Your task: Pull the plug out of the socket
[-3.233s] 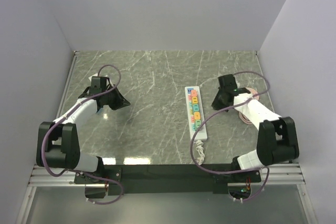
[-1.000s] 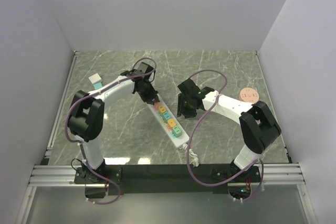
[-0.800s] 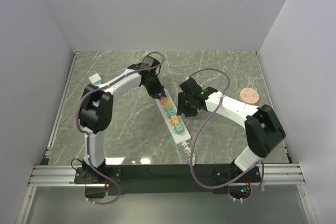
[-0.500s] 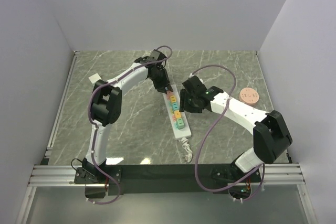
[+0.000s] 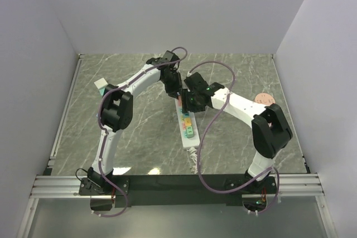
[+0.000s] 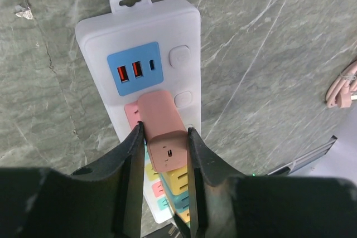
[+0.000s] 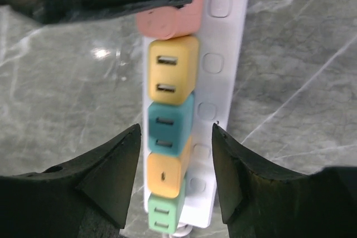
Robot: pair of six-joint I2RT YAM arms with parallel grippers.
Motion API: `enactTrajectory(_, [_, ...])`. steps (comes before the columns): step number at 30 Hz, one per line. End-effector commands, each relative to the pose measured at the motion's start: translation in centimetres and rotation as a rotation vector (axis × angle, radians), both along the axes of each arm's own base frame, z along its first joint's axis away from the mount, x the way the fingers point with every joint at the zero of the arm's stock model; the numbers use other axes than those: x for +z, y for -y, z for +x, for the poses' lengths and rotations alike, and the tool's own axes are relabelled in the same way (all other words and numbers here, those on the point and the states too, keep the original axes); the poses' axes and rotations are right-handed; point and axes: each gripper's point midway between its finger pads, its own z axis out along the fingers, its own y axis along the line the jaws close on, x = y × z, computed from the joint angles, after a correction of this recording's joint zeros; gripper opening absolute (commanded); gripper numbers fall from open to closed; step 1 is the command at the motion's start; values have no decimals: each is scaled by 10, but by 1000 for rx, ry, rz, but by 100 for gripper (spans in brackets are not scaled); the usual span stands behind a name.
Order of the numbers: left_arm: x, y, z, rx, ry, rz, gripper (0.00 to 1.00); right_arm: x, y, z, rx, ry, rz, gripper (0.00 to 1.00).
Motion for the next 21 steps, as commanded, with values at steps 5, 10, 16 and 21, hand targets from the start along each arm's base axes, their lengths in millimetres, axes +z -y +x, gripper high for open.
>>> enactTrajectory(5, [-21,-9,-9,-49,-16,153,25,-9,9,9,-69,27,-36,57])
enactTrajectory(10, [-29,-6,-15,-60,-27,187,26,-16,2,3,-28,9,-2,48])
enactTrajectory(16, [-13,-10,-7,-25,37,210,32,-23,-3,2,-21,-14,-12,48])
enactTrajectory(21, [27,-10,5,17,132,134,47,-33,-3,1,-16,-48,-45,40])
